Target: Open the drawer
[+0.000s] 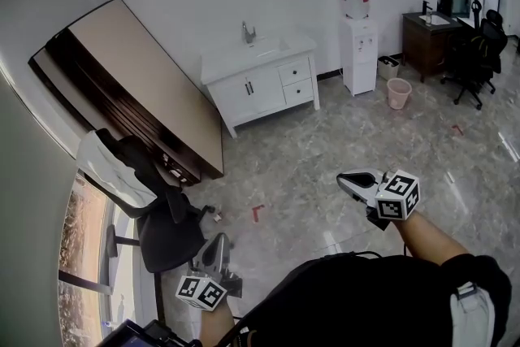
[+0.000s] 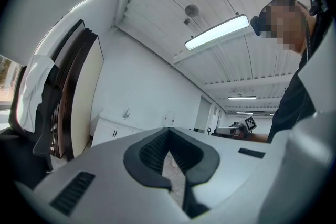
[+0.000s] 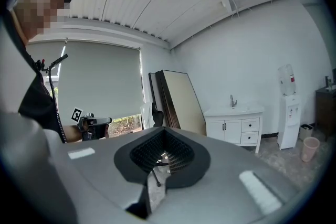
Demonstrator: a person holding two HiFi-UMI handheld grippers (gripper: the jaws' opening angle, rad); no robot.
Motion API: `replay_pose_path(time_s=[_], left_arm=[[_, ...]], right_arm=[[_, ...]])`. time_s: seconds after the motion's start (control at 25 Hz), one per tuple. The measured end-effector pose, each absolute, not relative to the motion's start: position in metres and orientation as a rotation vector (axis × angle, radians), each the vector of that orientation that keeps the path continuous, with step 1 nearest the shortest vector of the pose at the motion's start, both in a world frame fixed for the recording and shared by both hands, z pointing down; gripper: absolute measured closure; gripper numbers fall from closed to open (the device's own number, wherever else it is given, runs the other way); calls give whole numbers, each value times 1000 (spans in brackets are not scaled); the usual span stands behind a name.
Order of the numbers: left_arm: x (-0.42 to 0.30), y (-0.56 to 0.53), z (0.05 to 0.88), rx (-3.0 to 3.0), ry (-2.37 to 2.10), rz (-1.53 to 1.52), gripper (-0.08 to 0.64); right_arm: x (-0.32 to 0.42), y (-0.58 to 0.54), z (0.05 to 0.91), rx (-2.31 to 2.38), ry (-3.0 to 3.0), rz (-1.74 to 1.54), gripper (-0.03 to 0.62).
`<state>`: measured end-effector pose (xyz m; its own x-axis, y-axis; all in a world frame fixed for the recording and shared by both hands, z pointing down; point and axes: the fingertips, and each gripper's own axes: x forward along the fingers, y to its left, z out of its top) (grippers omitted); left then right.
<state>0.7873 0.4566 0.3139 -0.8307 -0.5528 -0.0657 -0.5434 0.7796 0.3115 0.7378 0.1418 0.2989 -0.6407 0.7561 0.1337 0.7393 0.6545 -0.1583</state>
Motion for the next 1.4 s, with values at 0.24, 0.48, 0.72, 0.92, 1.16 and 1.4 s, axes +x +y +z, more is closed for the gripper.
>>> replay_pose_path(time_s=[0.24,0.48,0.72,0.92,1.16,1.4], left_arm=[[744,424,320,870,-2935,-471,568],[685,357,305,854,-2963,-476,568],[641,287,294,818,-2979,-463,568],[615,253,295,815,-2972,-459,568],[584,243,300,814,-2945,-439,568],[533,258,308,922,-2921,-479,568]], right_arm=[[685,115,311,-1260,-2658,154,594],[617,56,298,-1315,-2647,143,594],[570,-11,289,-1364,-2635,118,594],[542,-44,296,-1370,-2626,109,594],[517,-57,310,-1346,-2618,133,594],[489,-41,314,-1272,-2650,110,594]])
